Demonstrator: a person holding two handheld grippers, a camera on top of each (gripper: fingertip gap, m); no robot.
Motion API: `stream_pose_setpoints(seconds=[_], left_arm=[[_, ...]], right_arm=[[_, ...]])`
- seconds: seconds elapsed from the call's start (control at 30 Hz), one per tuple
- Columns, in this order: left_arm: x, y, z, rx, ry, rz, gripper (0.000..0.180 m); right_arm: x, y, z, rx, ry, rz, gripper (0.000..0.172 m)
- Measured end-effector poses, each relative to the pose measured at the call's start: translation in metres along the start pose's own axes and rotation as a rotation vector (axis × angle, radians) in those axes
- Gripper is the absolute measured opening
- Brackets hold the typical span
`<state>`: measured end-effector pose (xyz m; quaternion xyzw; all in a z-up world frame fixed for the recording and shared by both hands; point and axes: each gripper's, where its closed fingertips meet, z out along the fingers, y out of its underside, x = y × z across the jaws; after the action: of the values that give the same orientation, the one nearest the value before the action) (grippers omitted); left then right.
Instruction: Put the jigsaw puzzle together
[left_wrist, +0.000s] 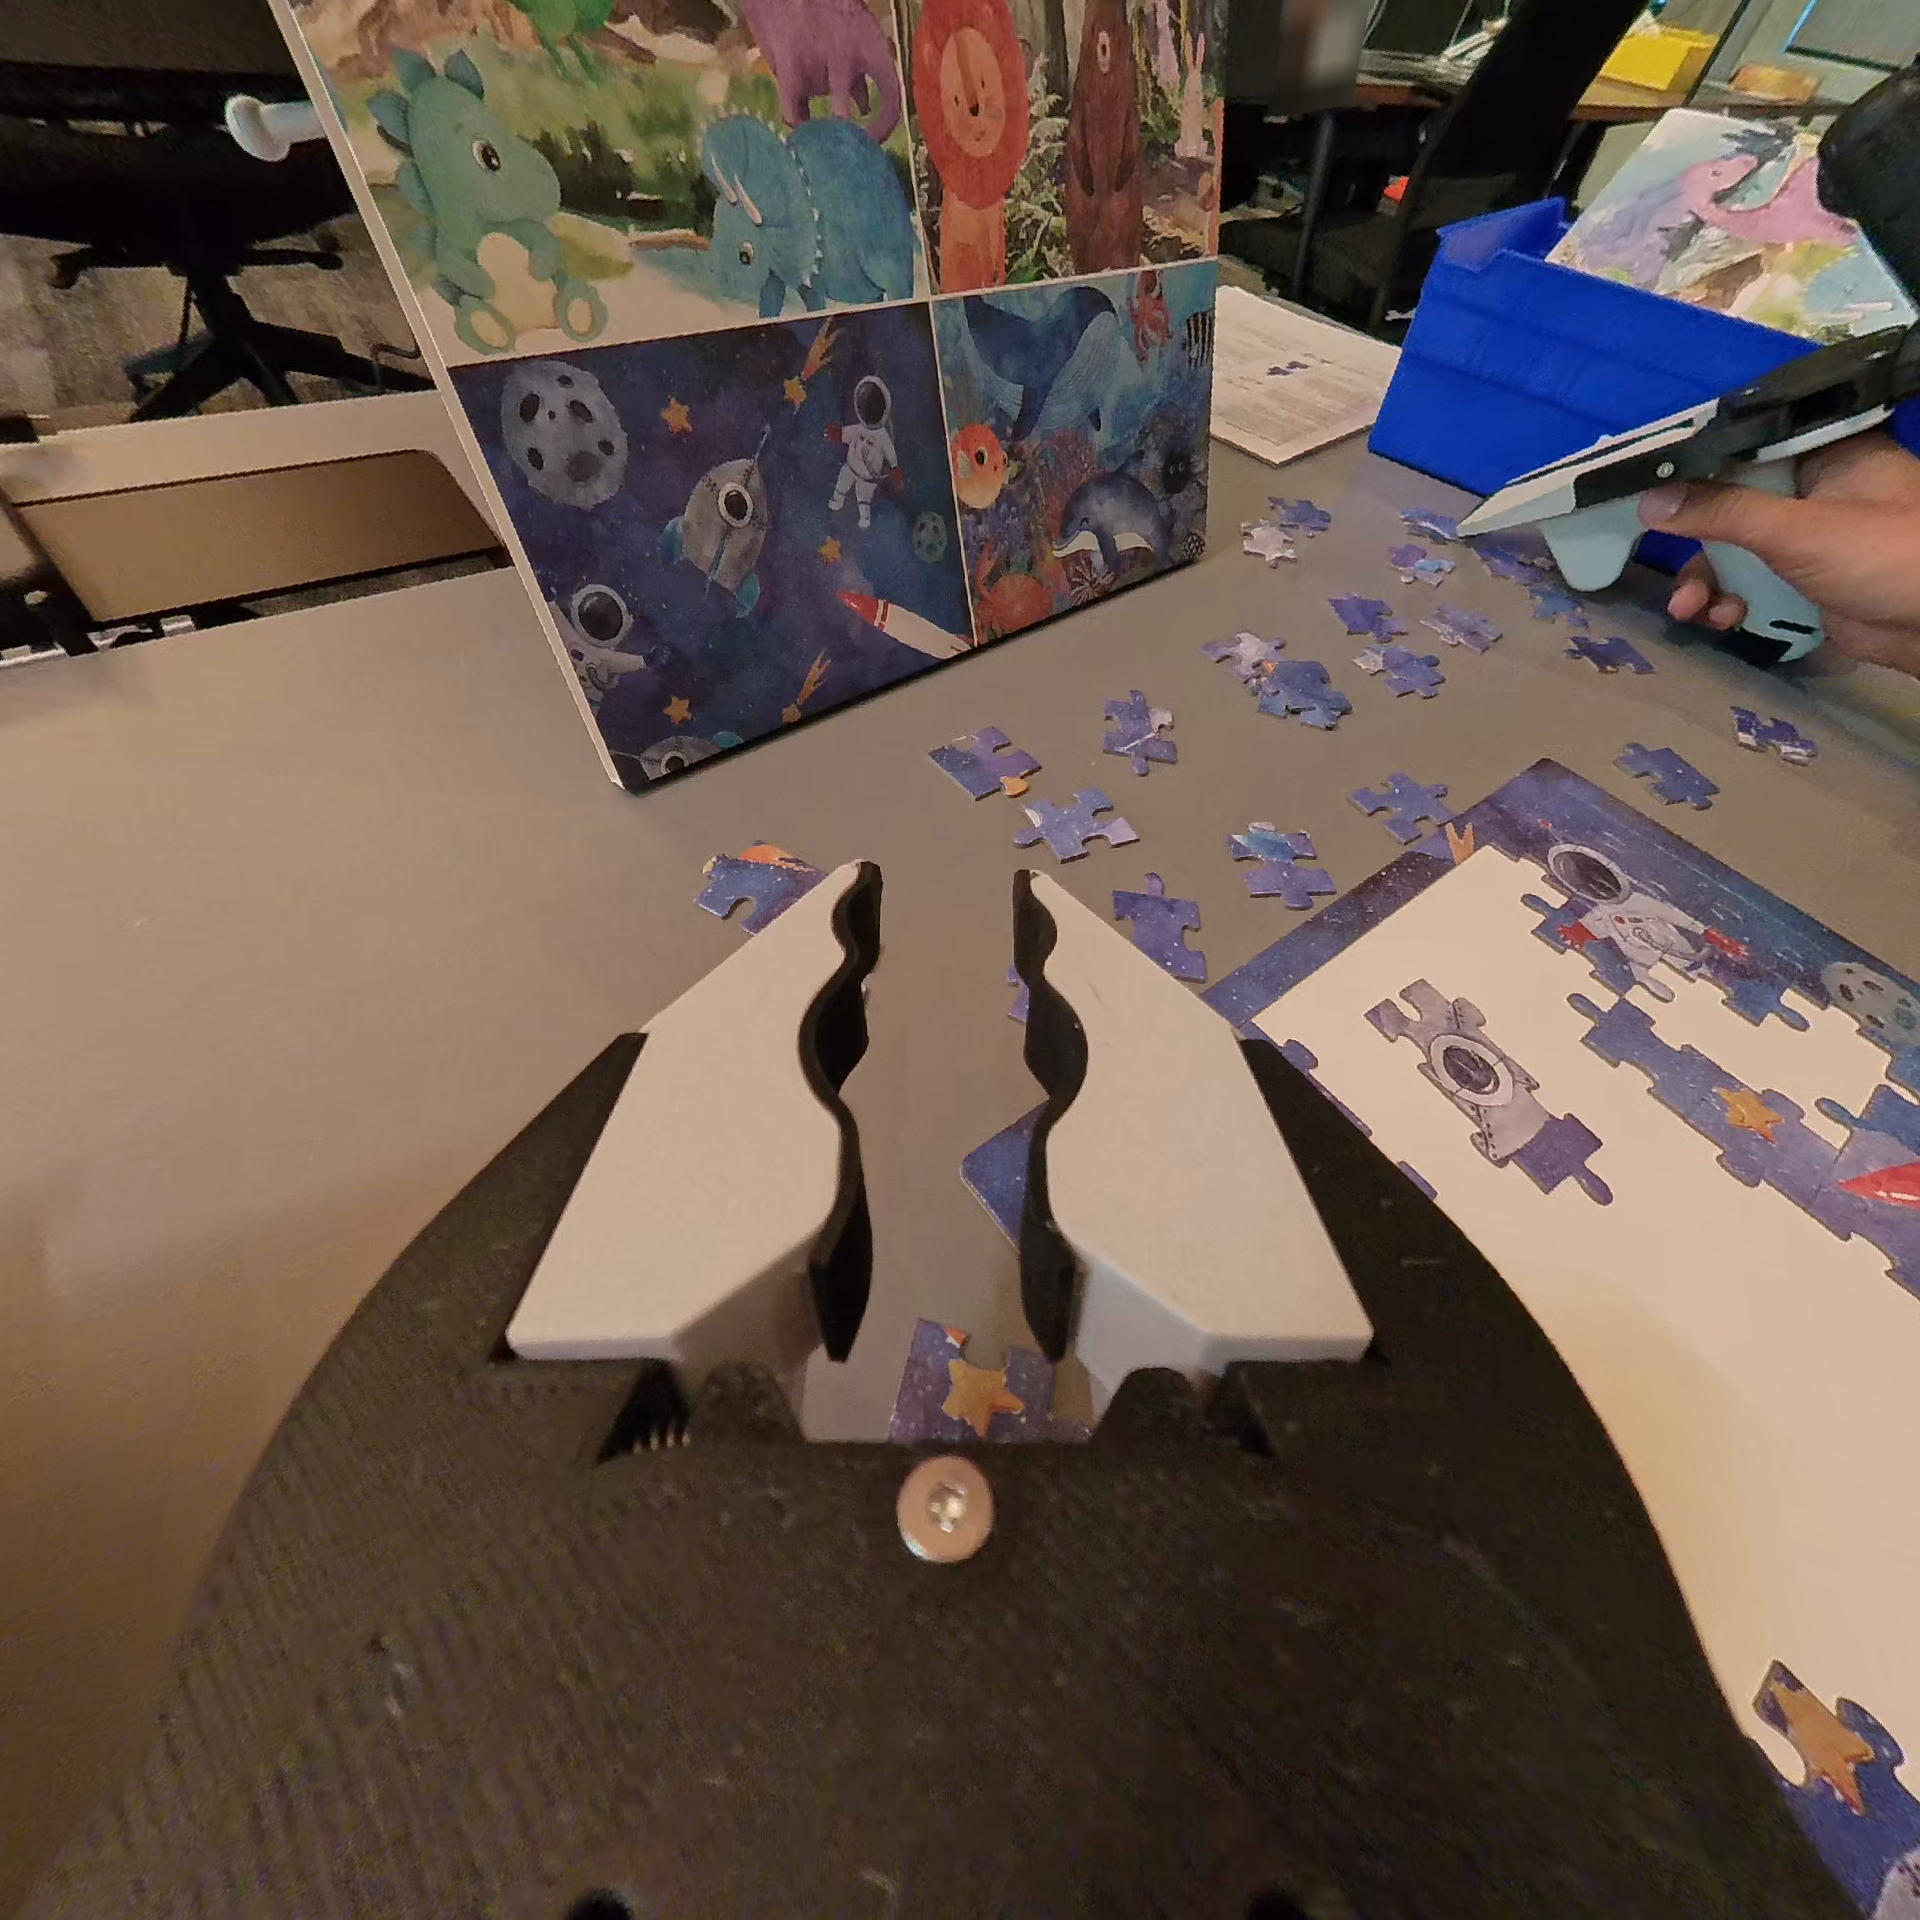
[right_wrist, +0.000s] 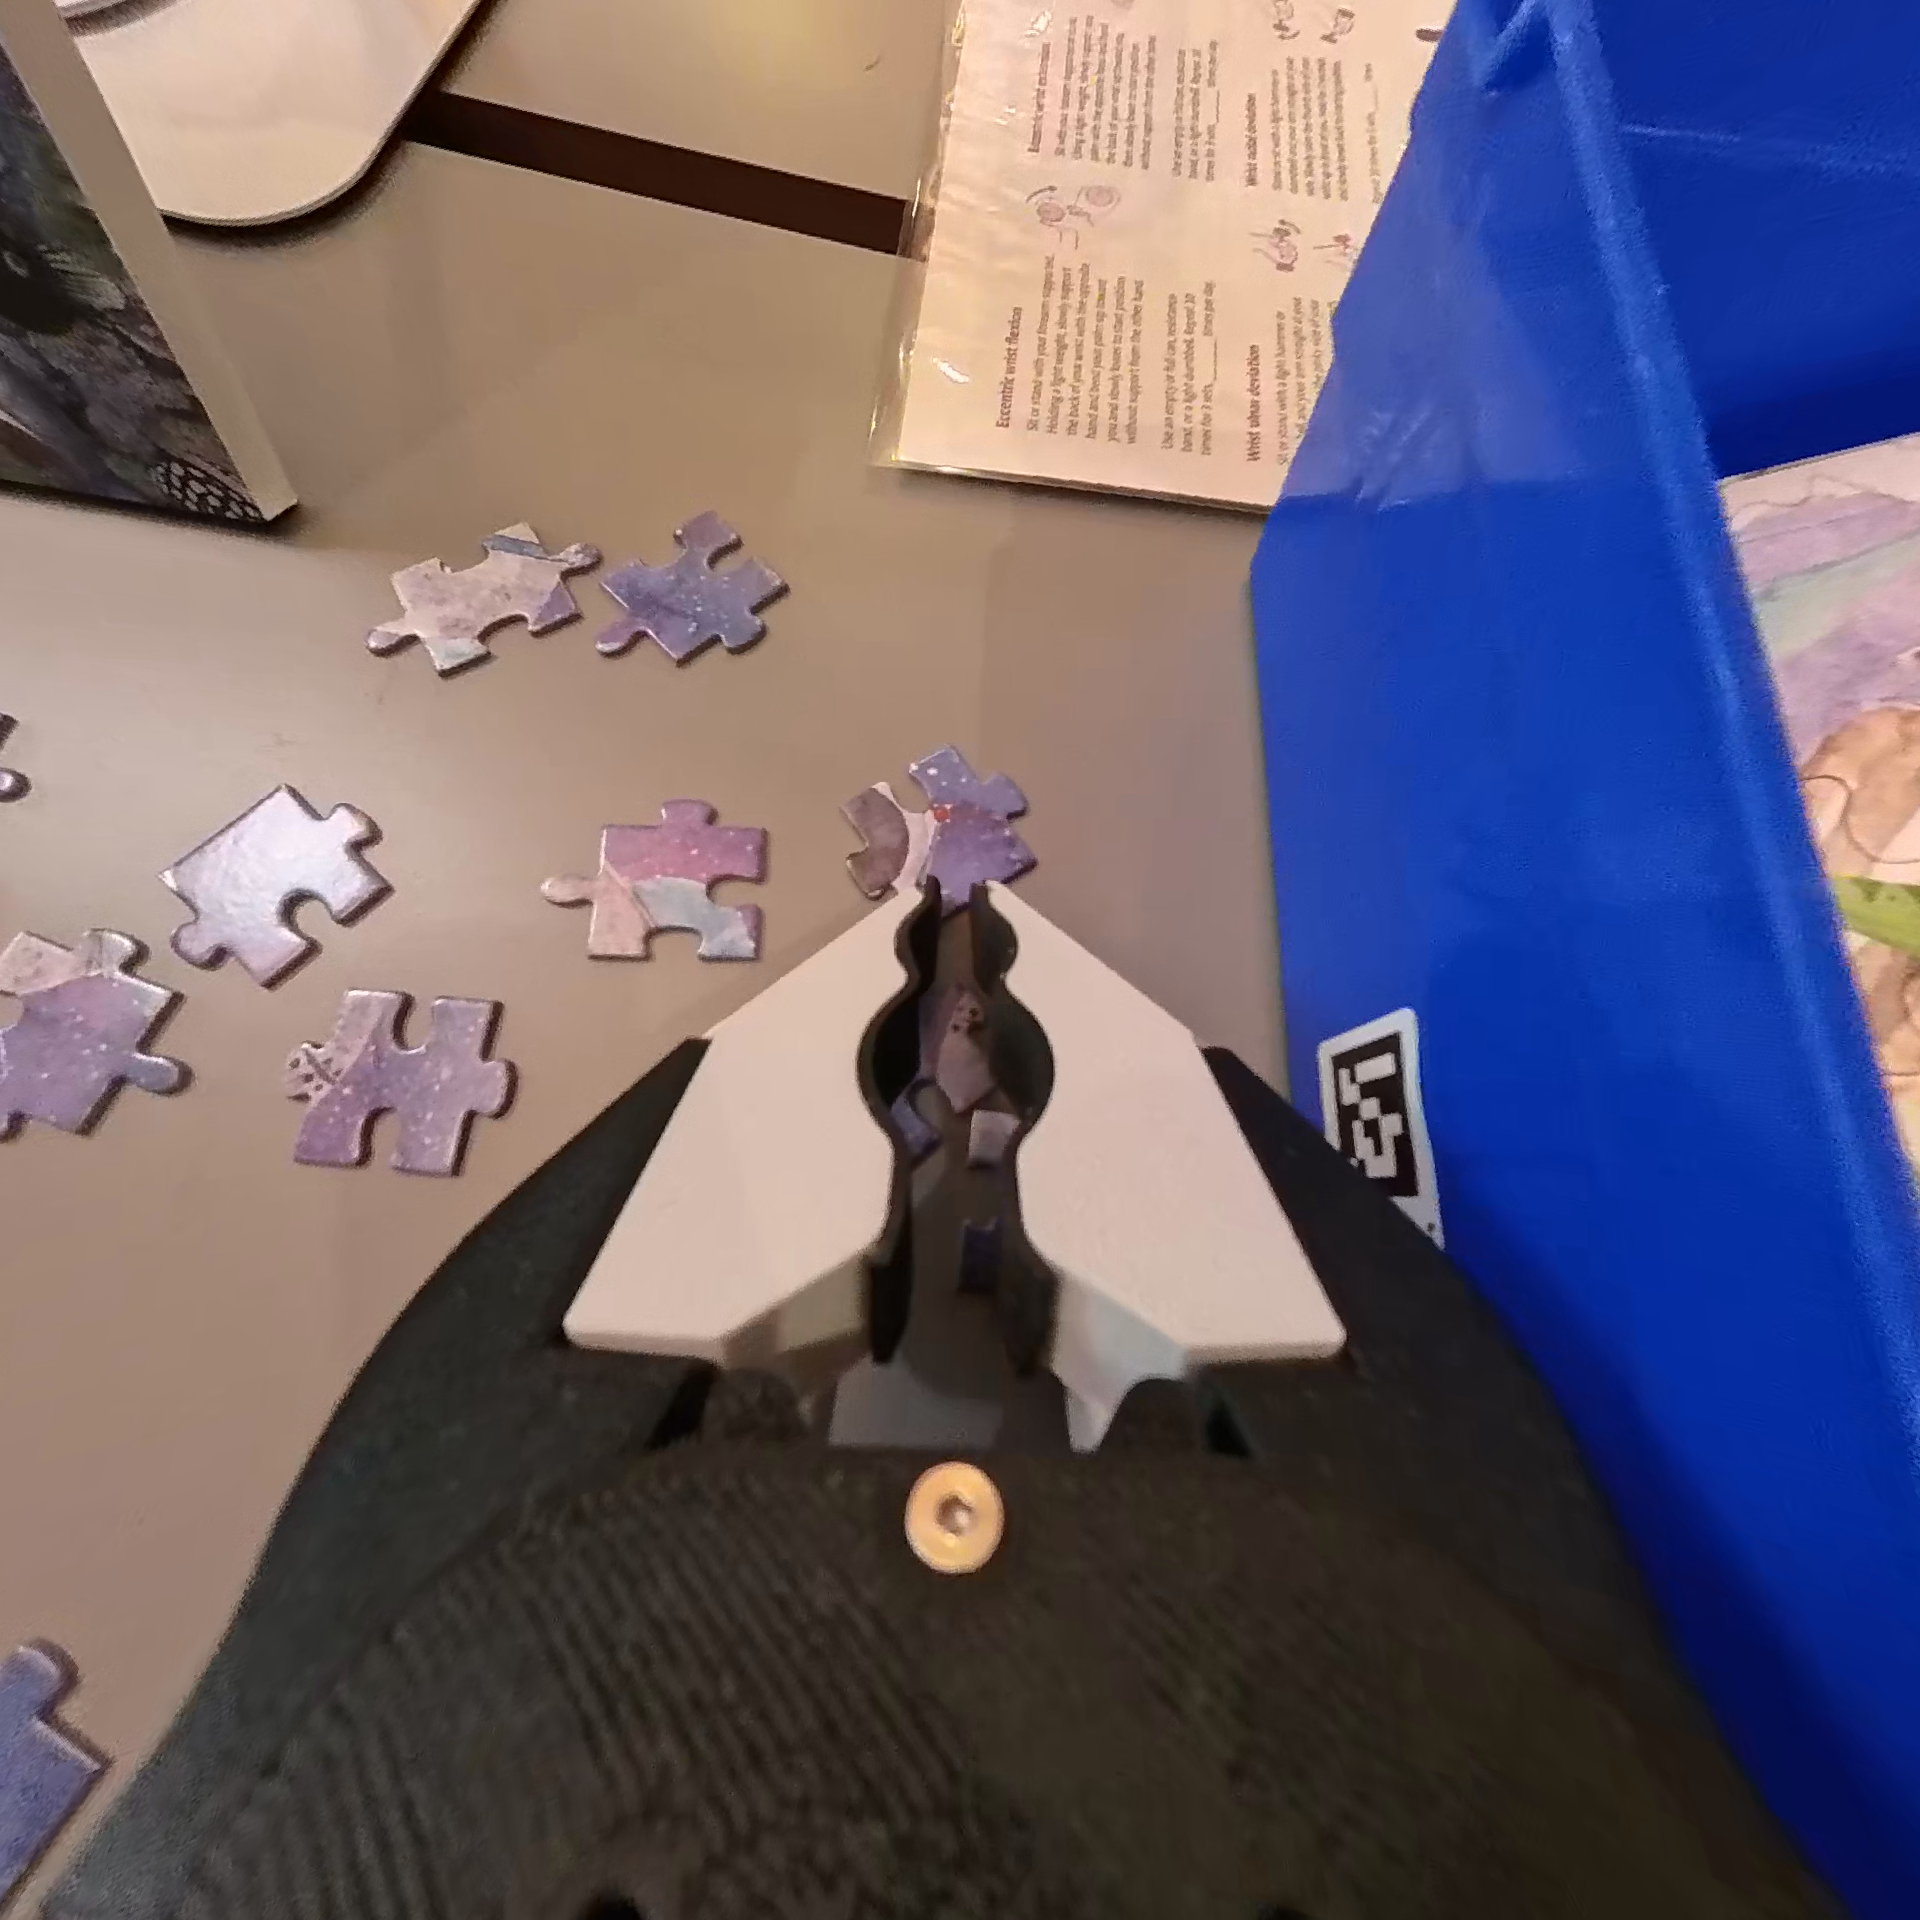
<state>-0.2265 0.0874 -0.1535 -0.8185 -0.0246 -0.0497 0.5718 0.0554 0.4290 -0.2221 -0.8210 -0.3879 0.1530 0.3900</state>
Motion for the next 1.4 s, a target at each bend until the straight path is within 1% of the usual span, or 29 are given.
stream_pose_setpoints(seconds=[0.3,0.87,1.13,1.33,1.4], left_arm=[[0.0,0.0,0.0,-0.003,0.001,0.0,0.024],[0.001,0.001,0.001,-0.006,0.002,0.002,0.024],[0.0,0.001,0.001,-0.007,0.001,0.003,0.024],[0.0,0.001,0.001,-0.008,0.002,0.003,0.024],[0.0,0.001,0.001,-0.009,0.001,0.003,0.024]], right_arm=[[-0.002,0.0,0.0,-0.001,-0.01,0.005,0.002],[-0.003,0.002,-0.001,-0.005,-0.015,0.01,0.003],[0.01,0.001,-0.005,0.0,0.071,-0.003,0.003],[0.015,-0.005,-0.01,0.035,0.105,0.005,0.003],[0.017,-0.01,-0.012,0.069,0.11,0.021,0.007]])
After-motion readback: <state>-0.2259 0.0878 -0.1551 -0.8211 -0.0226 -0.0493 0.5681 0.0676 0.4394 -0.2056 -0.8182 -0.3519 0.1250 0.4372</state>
